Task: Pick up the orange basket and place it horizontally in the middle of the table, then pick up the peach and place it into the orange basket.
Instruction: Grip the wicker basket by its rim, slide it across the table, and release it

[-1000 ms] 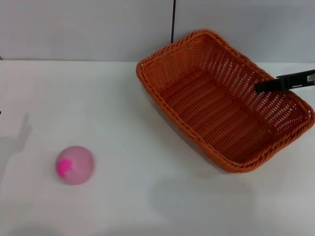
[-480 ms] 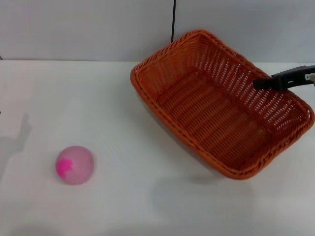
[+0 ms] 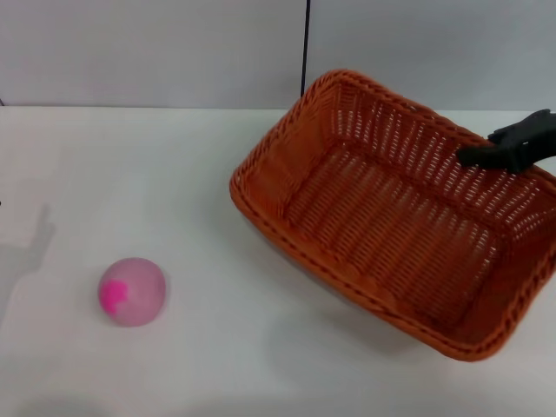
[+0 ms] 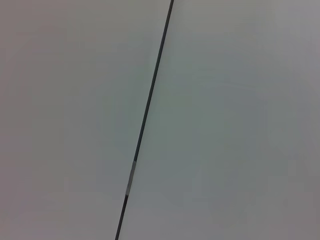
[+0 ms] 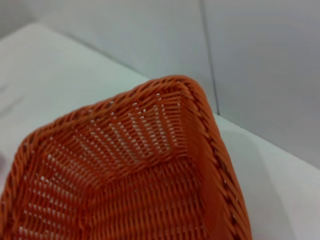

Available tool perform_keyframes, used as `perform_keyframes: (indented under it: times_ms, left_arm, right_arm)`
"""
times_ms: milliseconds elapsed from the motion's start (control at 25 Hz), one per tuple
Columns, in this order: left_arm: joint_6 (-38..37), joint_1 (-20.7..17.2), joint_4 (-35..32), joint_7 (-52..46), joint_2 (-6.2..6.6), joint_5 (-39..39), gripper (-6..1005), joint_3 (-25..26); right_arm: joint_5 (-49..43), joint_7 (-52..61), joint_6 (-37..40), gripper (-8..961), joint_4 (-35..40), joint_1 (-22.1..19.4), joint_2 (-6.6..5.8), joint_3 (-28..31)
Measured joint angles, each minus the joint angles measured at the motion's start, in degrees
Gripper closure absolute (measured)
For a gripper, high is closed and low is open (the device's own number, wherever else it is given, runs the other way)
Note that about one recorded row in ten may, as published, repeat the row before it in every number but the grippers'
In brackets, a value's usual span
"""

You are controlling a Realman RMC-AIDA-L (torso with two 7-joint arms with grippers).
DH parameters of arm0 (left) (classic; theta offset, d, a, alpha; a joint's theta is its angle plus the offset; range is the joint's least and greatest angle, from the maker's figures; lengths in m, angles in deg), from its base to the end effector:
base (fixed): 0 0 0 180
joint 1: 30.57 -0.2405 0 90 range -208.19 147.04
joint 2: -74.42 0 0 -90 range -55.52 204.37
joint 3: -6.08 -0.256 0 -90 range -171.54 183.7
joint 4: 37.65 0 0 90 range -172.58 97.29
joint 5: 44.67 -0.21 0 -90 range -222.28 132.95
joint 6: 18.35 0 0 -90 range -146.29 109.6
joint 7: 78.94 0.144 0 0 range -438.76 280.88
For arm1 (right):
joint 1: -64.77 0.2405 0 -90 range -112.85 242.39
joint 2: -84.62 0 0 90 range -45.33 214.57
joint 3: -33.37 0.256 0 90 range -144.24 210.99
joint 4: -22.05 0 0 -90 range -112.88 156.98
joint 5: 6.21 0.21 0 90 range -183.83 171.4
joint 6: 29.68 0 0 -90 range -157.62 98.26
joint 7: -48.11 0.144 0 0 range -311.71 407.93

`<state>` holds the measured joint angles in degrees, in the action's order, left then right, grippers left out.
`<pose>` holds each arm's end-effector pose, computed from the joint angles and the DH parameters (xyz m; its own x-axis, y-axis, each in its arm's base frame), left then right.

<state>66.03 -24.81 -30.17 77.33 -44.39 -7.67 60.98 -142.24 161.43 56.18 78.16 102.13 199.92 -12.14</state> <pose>-0.3817 0.2056 0.0072 0.5396 -0.0741 0.8387 0.8369 -0.0613 -0.5439 0.2429 0.3859 0.0570 0.7977 -0.5797 -0.1661 -0.5999 -0.7350 -0.3161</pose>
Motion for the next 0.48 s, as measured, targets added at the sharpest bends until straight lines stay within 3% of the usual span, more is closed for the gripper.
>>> perform_keyframes:
  times_ms: [160,480]
  left_arm:
    - [0.1,0.0,-0.2,0.1,0.08,0.0,260,-0.1]
    - [2.0,-0.1,-0.5,0.5,0.24,-0.1,267,-1.7]
  right_arm:
    - [0.2,-8.6,1.3,804,6.1,-2.0,0.71,-1.6]
    - [3.1,-23.7,4.7,804,8.9,-2.5,0.34,-0.9]
